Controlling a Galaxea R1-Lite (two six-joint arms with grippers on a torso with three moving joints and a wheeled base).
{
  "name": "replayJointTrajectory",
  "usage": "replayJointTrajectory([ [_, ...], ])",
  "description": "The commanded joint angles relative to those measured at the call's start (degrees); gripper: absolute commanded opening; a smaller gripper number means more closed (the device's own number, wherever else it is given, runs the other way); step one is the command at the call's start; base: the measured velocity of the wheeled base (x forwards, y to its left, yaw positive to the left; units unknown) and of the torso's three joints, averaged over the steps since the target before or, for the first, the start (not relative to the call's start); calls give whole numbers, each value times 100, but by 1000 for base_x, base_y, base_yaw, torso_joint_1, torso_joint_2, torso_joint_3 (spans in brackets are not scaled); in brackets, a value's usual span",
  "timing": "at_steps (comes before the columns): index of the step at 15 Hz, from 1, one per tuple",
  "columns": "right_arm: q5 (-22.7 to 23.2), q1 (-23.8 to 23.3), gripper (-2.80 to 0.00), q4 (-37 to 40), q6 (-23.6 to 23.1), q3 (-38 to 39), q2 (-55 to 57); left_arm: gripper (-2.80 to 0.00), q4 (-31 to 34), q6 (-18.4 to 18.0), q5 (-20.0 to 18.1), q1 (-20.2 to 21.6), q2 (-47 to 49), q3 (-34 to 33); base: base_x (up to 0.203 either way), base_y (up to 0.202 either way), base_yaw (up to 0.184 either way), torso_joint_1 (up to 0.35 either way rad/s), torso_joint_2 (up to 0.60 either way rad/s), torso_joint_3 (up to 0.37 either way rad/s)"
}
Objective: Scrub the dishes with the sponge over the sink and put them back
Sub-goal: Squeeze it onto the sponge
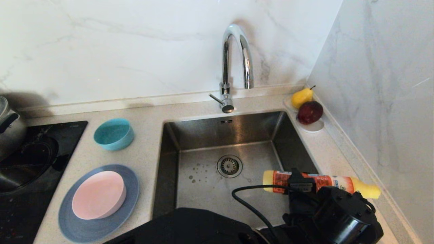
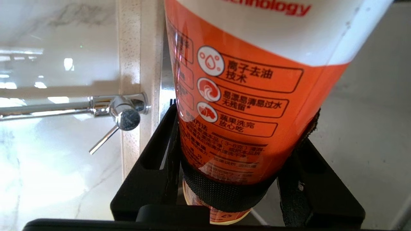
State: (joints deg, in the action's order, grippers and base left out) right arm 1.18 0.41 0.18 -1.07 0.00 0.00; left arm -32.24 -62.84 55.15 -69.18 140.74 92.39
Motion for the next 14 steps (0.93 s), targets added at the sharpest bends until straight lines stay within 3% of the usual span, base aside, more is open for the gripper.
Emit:
replayJointTrajectory([
  [1,5,2,-280,-1,-6,0,-9,-280,94,-84,161,-25,146,24,0,0,0,0,0,0],
  [5,5,2,-280,-1,-7,0,-9,-280,569,-88,382,-34,155,138,0,0,0,0,0,0],
  [14,5,2,-280,-1,2,0,-9,-280,1194,-79,426,-78,375,613,0,0,0,0,0,0],
])
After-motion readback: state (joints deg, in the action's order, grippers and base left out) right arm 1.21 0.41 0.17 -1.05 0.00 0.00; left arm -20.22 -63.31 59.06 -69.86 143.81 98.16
